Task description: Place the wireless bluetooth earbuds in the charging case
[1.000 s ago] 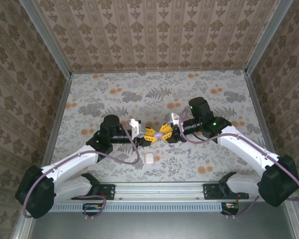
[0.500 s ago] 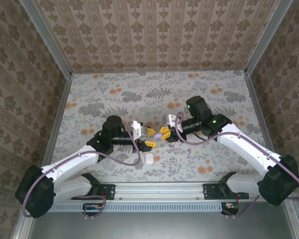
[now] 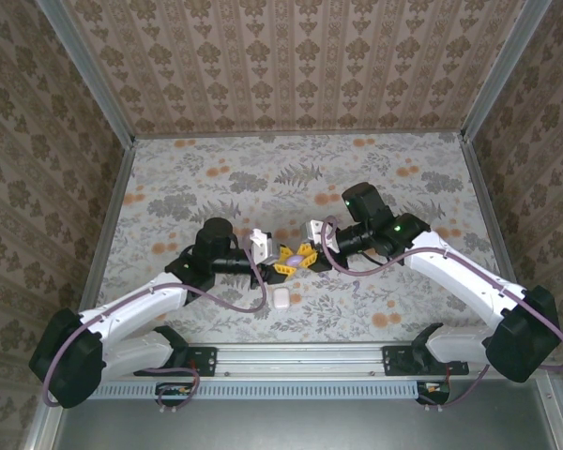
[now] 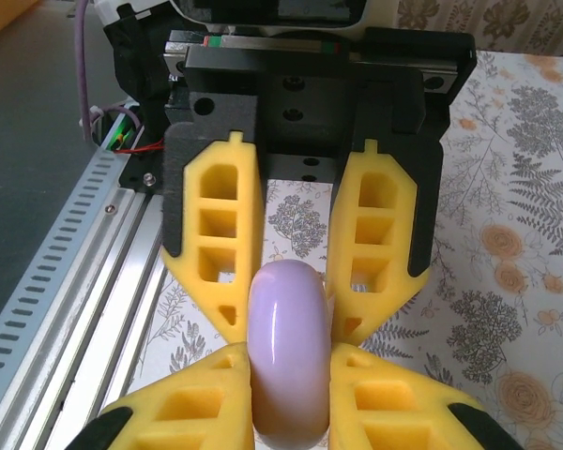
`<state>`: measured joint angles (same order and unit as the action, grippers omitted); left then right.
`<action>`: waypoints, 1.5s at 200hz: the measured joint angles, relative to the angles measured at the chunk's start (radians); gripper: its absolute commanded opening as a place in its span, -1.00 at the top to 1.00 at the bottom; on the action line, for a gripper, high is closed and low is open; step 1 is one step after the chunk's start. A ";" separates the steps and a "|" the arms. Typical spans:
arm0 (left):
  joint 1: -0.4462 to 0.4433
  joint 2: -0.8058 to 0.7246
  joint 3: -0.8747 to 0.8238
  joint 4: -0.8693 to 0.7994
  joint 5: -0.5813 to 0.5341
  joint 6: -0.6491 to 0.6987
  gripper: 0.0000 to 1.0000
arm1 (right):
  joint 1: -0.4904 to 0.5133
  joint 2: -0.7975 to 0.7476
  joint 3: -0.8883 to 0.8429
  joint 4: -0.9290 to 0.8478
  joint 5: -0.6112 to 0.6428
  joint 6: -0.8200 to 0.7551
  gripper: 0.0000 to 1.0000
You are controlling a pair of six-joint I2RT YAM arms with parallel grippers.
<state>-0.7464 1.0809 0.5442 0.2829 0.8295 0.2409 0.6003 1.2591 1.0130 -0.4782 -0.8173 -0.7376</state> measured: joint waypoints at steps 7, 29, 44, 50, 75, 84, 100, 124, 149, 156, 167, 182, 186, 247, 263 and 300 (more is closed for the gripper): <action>0.000 0.000 0.000 -0.002 0.000 0.001 0.53 | 0.000 0.000 0.000 -0.001 0.000 0.000 0.62; 0.000 0.000 0.000 -0.005 -0.005 0.004 0.63 | 0.000 0.000 0.000 -0.001 0.003 0.005 0.57; 0.000 0.000 0.001 -0.006 -0.006 0.006 0.63 | 0.000 0.000 0.000 0.000 0.005 0.013 0.29; 0.000 0.000 0.002 -0.007 -0.006 0.006 0.63 | 0.000 0.000 0.000 0.003 0.005 0.015 0.22; 0.000 0.000 0.002 -0.008 -0.006 0.006 0.65 | 0.000 -0.002 0.000 0.034 0.018 0.030 0.11; 0.000 0.000 0.002 -0.008 -0.006 0.007 0.66 | 0.000 -0.002 0.000 0.041 0.027 0.039 0.10; 0.000 0.000 0.002 -0.008 -0.008 0.006 0.67 | 0.000 -0.002 0.000 0.049 0.039 0.054 0.10; 0.000 0.000 0.002 -0.011 -0.018 0.007 0.68 | -0.002 -0.002 0.000 0.050 0.055 0.066 0.10; 0.001 0.000 0.003 -0.011 -0.032 0.006 0.70 | -0.021 -0.002 0.000 0.060 0.052 0.100 0.10; 0.001 0.000 0.003 -0.011 -0.039 0.006 0.71 | -0.029 -0.002 0.000 0.066 0.048 0.111 0.10; 0.002 0.000 0.003 -0.014 -0.047 0.006 0.71 | -0.043 -0.002 0.002 0.080 0.040 0.132 0.10; 0.000 0.000 0.003 -0.018 -0.042 0.006 0.72 | -0.062 -0.002 0.014 0.105 0.041 0.150 0.10; -0.001 0.000 0.003 -0.017 -0.039 0.007 0.72 | -0.067 -0.001 0.018 0.113 0.042 0.154 0.10; -0.003 0.000 -0.007 0.046 -0.031 -0.009 0.73 | -0.087 0.013 0.058 0.151 0.048 0.195 0.08; 0.002 0.003 -0.020 0.080 -0.035 -0.023 0.73 | -0.087 0.014 0.058 0.153 0.049 0.212 0.07; 0.023 0.040 -0.070 0.196 -0.056 -0.074 0.73 | -0.087 0.013 0.058 0.156 0.095 0.321 0.09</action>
<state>-0.7231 1.1210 0.4744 0.4789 0.7731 0.1665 0.5129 1.2724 1.0710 -0.3222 -0.7227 -0.4164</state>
